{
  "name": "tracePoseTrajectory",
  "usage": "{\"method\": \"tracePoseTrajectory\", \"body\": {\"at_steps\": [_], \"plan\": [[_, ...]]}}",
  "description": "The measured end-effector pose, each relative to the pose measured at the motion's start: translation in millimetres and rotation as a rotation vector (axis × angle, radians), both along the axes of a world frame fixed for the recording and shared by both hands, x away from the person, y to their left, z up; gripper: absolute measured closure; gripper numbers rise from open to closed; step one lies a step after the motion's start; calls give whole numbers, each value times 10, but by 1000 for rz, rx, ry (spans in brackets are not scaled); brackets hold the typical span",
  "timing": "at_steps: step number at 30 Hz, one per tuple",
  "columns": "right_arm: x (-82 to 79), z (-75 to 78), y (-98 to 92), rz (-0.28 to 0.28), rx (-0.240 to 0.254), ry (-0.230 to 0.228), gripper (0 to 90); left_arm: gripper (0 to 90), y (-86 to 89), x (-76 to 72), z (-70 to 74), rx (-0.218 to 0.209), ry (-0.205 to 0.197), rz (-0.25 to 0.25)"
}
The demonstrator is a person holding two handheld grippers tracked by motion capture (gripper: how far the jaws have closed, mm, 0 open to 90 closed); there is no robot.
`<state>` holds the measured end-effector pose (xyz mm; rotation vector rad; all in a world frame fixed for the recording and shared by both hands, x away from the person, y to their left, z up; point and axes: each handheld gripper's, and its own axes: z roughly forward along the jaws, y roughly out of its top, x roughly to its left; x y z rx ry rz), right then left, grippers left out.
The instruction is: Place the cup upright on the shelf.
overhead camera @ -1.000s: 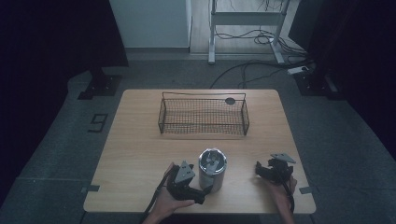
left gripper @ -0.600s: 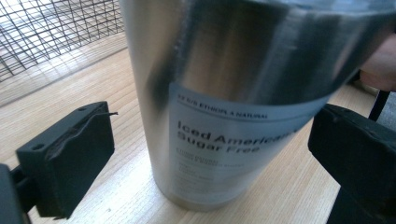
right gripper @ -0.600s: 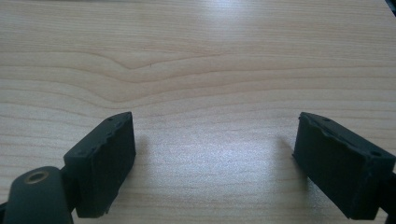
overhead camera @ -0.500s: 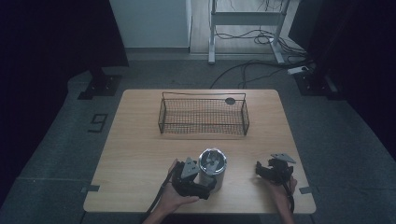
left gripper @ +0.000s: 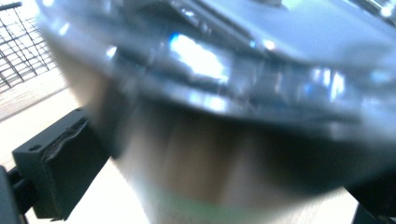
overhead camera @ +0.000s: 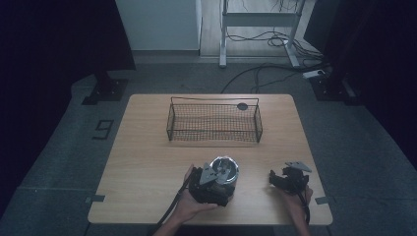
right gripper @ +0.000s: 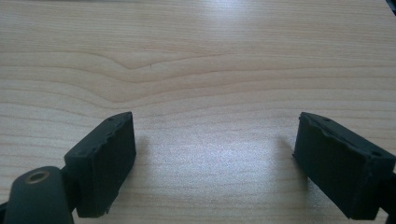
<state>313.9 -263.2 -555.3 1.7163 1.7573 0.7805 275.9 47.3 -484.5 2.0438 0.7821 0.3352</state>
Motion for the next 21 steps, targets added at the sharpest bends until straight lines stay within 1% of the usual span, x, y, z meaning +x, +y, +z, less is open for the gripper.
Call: {"method": "tracePoseTrajectory", "body": {"at_steps": [3,4,6,8,9,15,18,21], "plan": [[0,0,0,0,0,0,124,0,-48,31,-5,-13,4,7],[0,0,0,0,0,0,124,0,-58,43,-6,-4,1,3],[0,0,0,0,0,0,124,2,-71,52,-13,-3,-1,4],[0,0,0,0,0,0,124,10,-98,65,-34,-8,-9,5],[0,0,0,0,0,0,124,17,-108,61,-39,-15,-20,10],[0,0,0,0,0,0,124,32,-108,53,-55,-16,-46,5],[0,0,0,0,0,0,124,34,-106,53,-54,-14,-49,1],[0,0,0,0,0,0,124,35,-99,63,-45,-10,-42,-16]]}}
